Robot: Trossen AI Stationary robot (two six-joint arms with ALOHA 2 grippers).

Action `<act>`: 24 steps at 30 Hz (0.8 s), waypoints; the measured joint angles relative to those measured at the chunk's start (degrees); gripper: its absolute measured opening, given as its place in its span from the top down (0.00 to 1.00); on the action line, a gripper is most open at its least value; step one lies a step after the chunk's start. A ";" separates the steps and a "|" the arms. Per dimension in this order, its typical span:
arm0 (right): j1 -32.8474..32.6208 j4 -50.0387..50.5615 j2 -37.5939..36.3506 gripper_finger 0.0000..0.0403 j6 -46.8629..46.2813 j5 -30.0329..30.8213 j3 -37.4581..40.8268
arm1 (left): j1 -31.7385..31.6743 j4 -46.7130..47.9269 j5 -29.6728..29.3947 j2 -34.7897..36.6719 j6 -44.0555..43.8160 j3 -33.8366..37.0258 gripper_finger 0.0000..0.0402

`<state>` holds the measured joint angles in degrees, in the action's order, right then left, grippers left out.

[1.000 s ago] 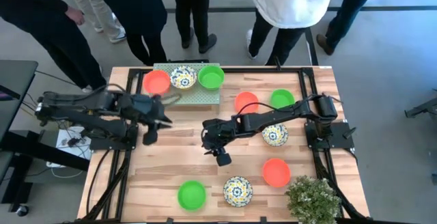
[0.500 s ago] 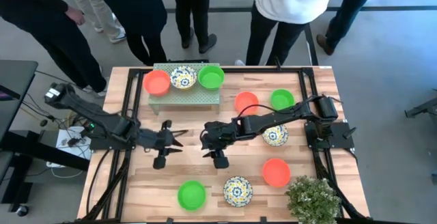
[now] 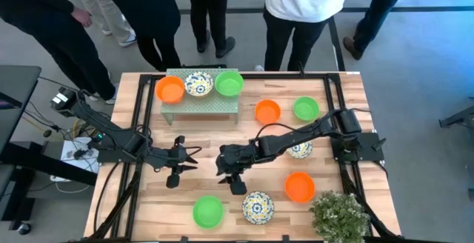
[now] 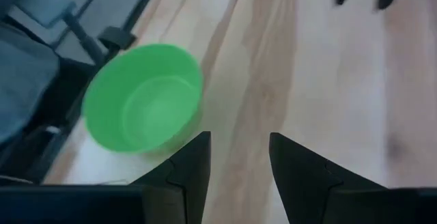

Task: Pick & Place Mini bowls
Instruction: Stack the green bowl on top of the other green bowl on the shelf

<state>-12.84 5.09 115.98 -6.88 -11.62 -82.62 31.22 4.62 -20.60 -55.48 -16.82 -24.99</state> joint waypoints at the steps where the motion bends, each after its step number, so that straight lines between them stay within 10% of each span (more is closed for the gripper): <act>1: -0.12 -1.28 0.59 0.64 -1.43 -0.73 -0.20 | -0.01 -0.02 0.00 0.00 0.00 0.00 0.79; 12: -2.92 -9.29 6.64 0.64 -19.03 -2.29 -0.54 | -0.07 -0.24 0.02 -0.02 0.02 0.02 0.79; 24: -6.17 -10.05 8.15 0.64 -16.97 1.07 -0.89 | -0.07 -0.90 0.03 0.02 0.31 0.02 0.79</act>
<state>-19.01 -4.96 124.14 -23.85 -10.55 -83.50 31.16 3.73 -20.57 -55.46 -16.51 -24.97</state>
